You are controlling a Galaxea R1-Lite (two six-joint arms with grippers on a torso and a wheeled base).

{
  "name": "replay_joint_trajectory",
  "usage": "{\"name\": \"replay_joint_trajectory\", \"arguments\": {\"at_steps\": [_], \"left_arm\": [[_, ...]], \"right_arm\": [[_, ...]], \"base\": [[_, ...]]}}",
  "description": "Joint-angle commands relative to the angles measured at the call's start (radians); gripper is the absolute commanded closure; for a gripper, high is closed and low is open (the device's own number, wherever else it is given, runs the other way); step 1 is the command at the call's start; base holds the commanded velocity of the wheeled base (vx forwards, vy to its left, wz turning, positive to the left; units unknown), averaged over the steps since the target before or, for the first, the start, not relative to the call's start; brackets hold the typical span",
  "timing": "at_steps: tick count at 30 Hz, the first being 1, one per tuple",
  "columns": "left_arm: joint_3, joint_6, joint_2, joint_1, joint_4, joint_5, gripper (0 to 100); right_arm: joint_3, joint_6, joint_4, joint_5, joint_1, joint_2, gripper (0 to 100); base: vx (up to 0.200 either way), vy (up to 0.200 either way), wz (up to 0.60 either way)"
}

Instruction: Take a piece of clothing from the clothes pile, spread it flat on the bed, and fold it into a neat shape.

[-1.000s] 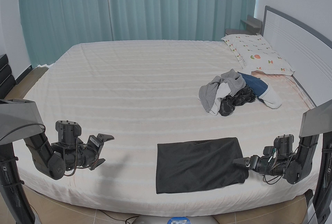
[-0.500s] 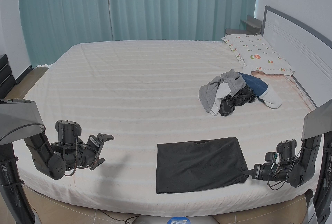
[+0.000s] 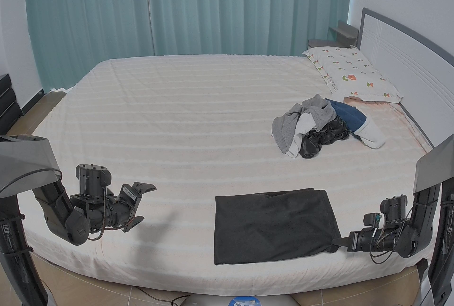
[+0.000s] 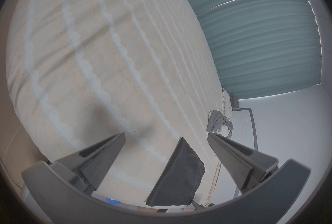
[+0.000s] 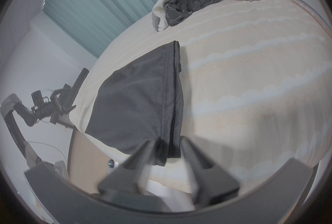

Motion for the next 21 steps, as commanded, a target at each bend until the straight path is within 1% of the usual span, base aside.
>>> {"name": "replay_joint_trajectory", "arguments": {"at_steps": [1,6,7,9,11,12,13,15,17,21], "left_arm": [[0.000,0.000,0.001,0.000,0.000,0.000,0],[0.000,0.000,0.001,0.000,0.000,0.000,0],[-0.002,0.000,0.001,0.000,0.000,0.000,0],[0.000,0.000,0.001,0.000,0.000,0.000,0],[-0.002,0.000,0.001,0.000,0.000,0.002,0],[-0.002,0.000,0.001,0.000,0.000,0.002,0],[-0.002,0.000,0.001,0.000,0.000,0.002,0],[-0.002,0.000,0.001,0.000,0.000,0.002,0],[-0.002,0.000,0.001,0.000,0.000,0.002,0],[0.000,0.000,0.001,0.000,0.000,0.014,0]], "right_arm": [[0.006,-0.007,-0.003,0.005,-0.017,0.003,0],[-0.016,0.013,-0.018,0.024,-0.033,-0.022,0],[-0.036,0.042,-0.019,0.025,-0.033,-0.028,0],[-0.094,0.181,-0.021,0.024,-0.030,-0.029,0],[-0.141,0.266,-0.021,0.024,-0.030,-0.017,0],[-0.166,0.298,-0.021,0.024,-0.030,-0.011,0],[-0.166,0.298,-0.021,0.024,-0.030,-0.011,0],[-0.250,0.396,-0.021,0.013,-0.027,0.023,0],[-0.316,0.461,-0.018,0.008,-0.019,0.052,0],[-0.407,0.526,-0.003,0.004,0.004,0.092,0]], "base": [[0.000,0.000,0.00],[0.000,0.000,0.00],[0.000,0.000,0.00],[0.000,0.000,0.00],[0.000,0.000,0.00],[0.000,0.000,0.00],[0.000,0.000,0.00],[0.000,0.000,0.00],[0.000,0.000,0.00],[0.000,0.000,0.00]]}}
